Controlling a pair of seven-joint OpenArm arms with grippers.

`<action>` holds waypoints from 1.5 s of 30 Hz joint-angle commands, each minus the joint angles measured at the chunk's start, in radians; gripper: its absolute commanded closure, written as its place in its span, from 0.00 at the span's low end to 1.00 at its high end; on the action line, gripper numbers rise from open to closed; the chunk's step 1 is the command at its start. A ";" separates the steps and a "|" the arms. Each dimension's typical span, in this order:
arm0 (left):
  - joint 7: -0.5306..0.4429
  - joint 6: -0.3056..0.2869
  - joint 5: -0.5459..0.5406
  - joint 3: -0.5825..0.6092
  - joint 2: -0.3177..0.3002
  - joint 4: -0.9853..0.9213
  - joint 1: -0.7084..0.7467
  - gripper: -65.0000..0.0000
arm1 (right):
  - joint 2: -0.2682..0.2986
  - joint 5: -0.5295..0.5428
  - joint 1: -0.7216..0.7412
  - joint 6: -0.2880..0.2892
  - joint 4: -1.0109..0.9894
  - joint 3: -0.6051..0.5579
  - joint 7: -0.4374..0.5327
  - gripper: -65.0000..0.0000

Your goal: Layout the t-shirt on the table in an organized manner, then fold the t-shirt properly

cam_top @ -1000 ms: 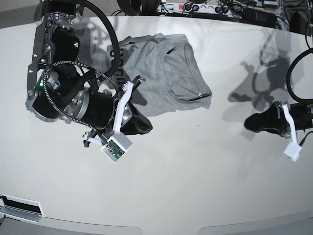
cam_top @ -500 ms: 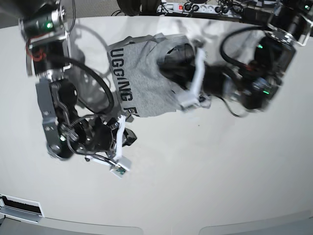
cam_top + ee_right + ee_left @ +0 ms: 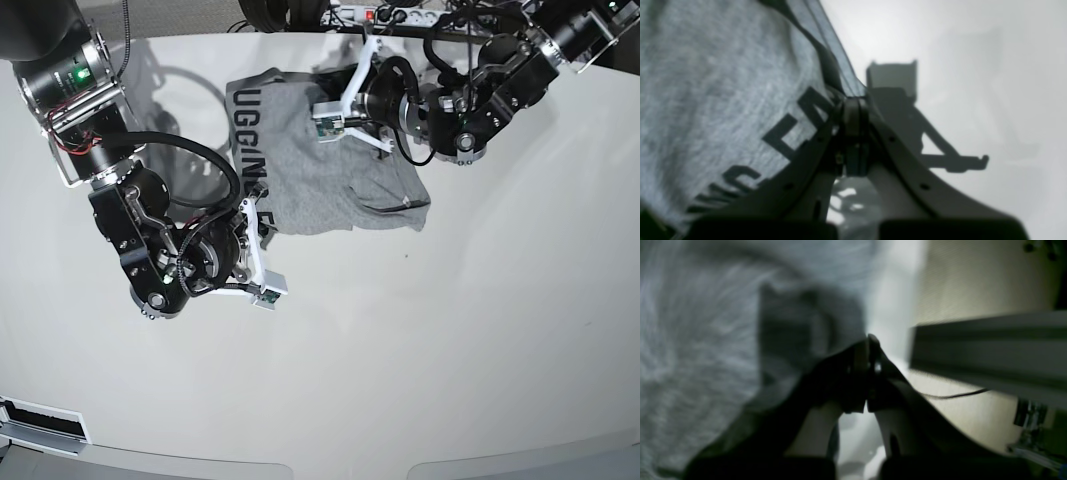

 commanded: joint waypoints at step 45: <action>0.502 -0.067 -0.847 -0.822 -0.073 0.325 0.177 1.00 | 0.145 0.919 -0.642 0.004 0.494 0.951 -0.259 1.00</action>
